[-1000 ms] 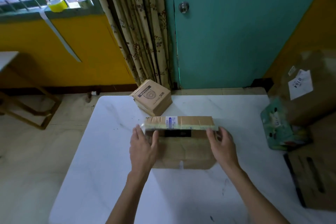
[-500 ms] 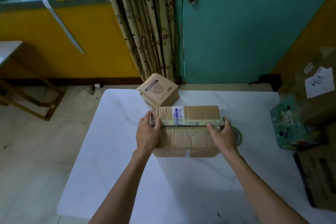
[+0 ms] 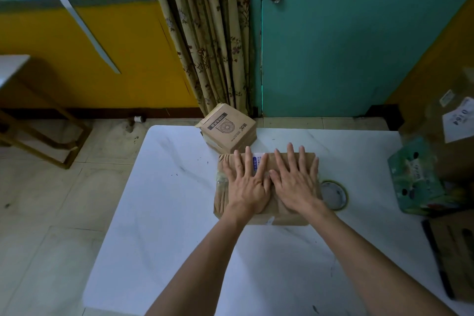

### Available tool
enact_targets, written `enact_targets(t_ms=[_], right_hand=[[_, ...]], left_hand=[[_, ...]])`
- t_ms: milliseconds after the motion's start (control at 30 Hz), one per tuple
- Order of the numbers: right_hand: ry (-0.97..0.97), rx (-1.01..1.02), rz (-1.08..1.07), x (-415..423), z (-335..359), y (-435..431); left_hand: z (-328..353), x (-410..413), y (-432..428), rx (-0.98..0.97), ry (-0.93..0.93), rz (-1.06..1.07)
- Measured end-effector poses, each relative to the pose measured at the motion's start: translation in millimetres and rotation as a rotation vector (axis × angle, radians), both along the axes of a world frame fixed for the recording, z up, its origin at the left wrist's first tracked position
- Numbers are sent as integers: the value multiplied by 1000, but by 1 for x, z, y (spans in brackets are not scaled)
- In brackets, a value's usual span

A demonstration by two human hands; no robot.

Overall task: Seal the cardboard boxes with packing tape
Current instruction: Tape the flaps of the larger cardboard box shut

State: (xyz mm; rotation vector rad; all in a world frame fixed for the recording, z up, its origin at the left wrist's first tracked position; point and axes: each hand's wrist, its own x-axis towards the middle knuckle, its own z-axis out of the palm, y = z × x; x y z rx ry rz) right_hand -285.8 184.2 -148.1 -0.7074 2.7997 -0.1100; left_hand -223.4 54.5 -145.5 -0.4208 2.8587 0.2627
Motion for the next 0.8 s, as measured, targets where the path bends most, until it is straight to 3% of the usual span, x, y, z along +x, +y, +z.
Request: enact_targets(t_ms=[233, 433, 633, 800], right_hand=[[-44, -13, -11, -2, 6, -2], [-88, -102, -188, -3, 2, 23], [-187, -207, -216, -4, -2, 28], [-307, -500, -340, -6, 6, 36]], left_hand=[[5, -2, -5, 37, -2, -11], [3, 21, -32, 62, 47, 220], [-1, 25, -41, 123, 32, 218], [6, 27, -56, 192, 77, 207]])
